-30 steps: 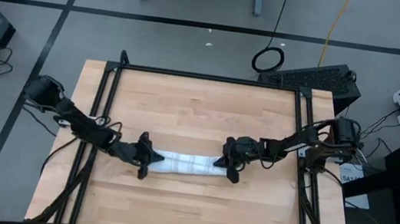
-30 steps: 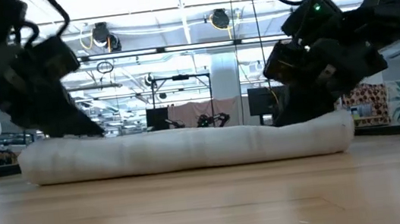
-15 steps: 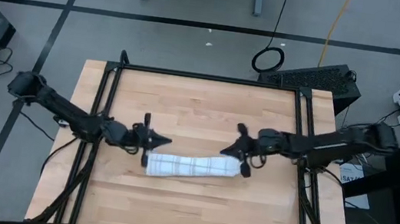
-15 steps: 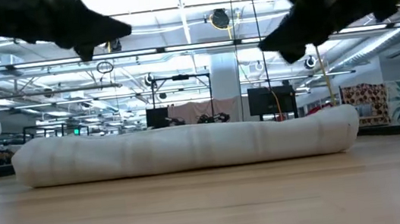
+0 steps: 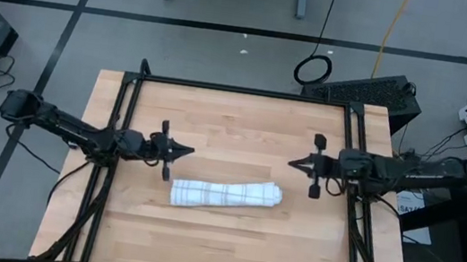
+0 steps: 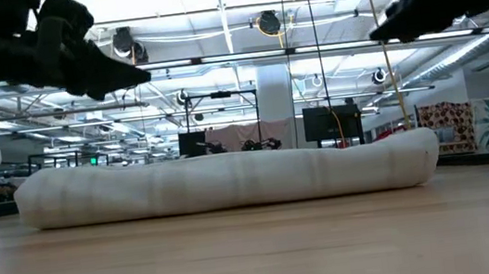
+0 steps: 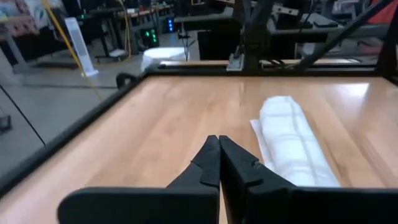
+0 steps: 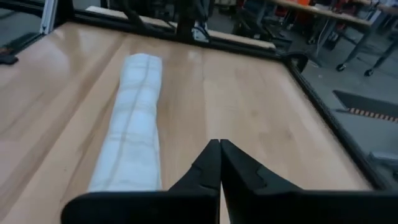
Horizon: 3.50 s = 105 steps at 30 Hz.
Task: Roll towel
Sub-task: Return to Home Position
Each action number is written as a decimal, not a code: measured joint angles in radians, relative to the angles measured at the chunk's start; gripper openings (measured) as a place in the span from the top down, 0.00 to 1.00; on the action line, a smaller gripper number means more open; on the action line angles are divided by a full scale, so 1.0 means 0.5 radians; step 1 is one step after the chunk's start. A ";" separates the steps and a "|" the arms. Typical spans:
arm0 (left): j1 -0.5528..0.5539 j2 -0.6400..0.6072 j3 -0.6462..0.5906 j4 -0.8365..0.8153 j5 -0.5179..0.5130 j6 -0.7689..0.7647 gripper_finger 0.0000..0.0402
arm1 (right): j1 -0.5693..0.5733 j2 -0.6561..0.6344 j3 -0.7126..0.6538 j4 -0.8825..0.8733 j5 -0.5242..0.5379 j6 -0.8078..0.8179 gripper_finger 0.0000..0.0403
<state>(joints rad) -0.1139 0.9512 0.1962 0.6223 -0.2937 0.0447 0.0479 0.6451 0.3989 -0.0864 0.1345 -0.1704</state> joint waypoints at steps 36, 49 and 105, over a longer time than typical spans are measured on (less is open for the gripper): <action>-0.105 -0.497 -0.380 -0.061 0.056 -0.272 1.00 | 0.001 -0.567 -0.770 0.439 -0.123 0.236 1.00; -0.170 -1.075 -0.381 -0.474 -0.001 -0.018 1.00 | 0.000 -1.133 -0.768 0.198 -0.282 0.216 1.00; 0.237 -1.890 -0.384 -1.218 0.639 -0.113 0.95 | -0.003 -1.236 -0.767 0.201 -0.272 0.213 1.00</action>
<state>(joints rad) 0.0044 0.0063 0.0044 0.0132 0.0257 -0.0120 0.0463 0.0273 0.0154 0.0143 -0.0017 -0.0639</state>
